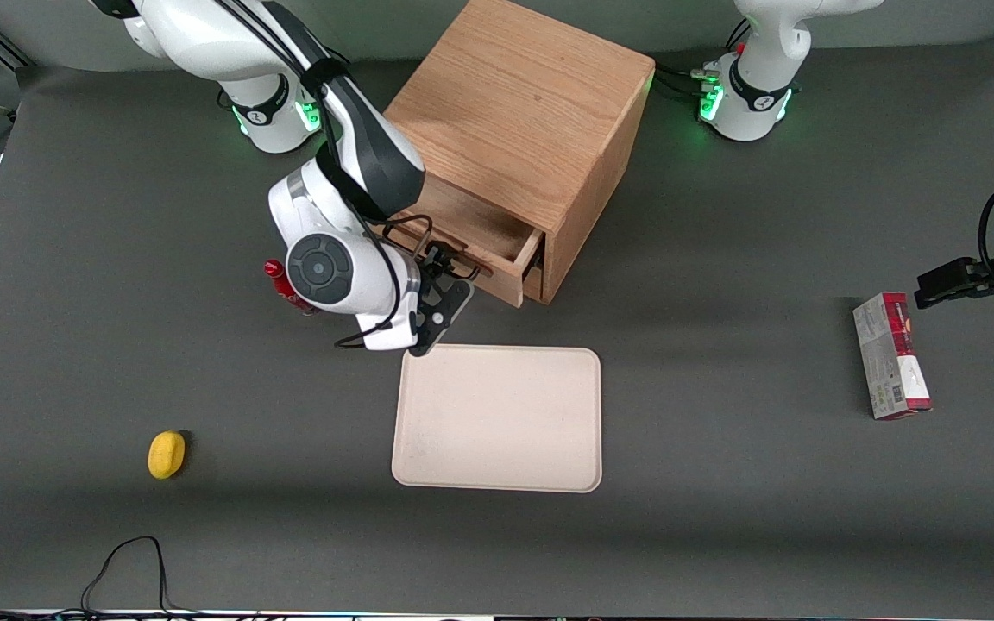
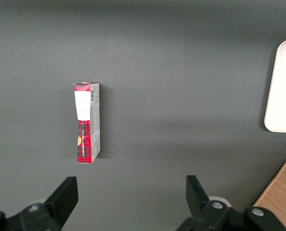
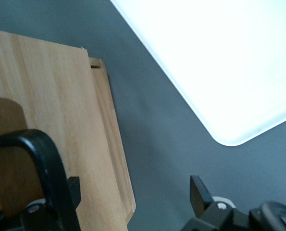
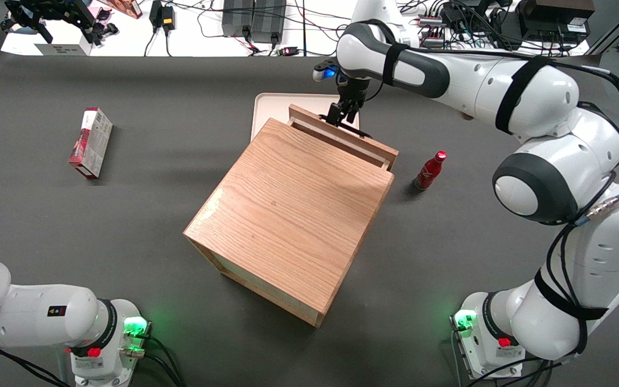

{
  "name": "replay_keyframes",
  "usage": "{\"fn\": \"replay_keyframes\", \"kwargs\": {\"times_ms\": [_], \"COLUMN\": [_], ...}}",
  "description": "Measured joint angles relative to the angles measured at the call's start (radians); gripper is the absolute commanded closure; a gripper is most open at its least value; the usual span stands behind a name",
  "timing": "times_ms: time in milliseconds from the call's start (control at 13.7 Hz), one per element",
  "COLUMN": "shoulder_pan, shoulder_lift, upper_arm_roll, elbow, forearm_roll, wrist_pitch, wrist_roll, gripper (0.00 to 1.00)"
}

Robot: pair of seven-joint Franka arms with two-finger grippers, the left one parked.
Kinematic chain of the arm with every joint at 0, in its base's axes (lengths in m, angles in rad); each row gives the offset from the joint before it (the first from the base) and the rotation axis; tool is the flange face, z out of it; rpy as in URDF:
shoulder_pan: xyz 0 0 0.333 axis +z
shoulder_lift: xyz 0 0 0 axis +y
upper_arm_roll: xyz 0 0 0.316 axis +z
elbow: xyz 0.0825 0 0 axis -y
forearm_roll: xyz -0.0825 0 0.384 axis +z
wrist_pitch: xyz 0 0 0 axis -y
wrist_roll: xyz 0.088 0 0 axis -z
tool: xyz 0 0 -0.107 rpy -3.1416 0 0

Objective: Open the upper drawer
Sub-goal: 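Pull the handle with the right gripper, sliding the drawer out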

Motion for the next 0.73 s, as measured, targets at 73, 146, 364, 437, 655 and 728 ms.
{"fn": "replay_keyframes", "kwargs": {"times_ms": [73,146,364,437,655,728], "shoulder_pan": [-0.009,-0.018,-0.047,-0.052,-0.068,-0.073], "shoulder_lift": [0.003,0.006,0.012,0.013,0.014,0.014], "upper_arm_roll": [0.0,0.0,-0.001,-0.001,-0.001,-0.001], "elbow": [0.007,0.013,0.035,0.037,0.04,0.043], "forearm_roll": [0.0,0.0,-0.001,-0.001,-0.001,-0.004], "wrist_pitch": [0.0,0.0,0.0,0.0,0.0,0.0], "wrist_roll": [0.0,0.0,-0.003,-0.004,-0.004,-0.004], "gripper": [0.0,0.0,0.0,0.0,0.0,0.0]}}
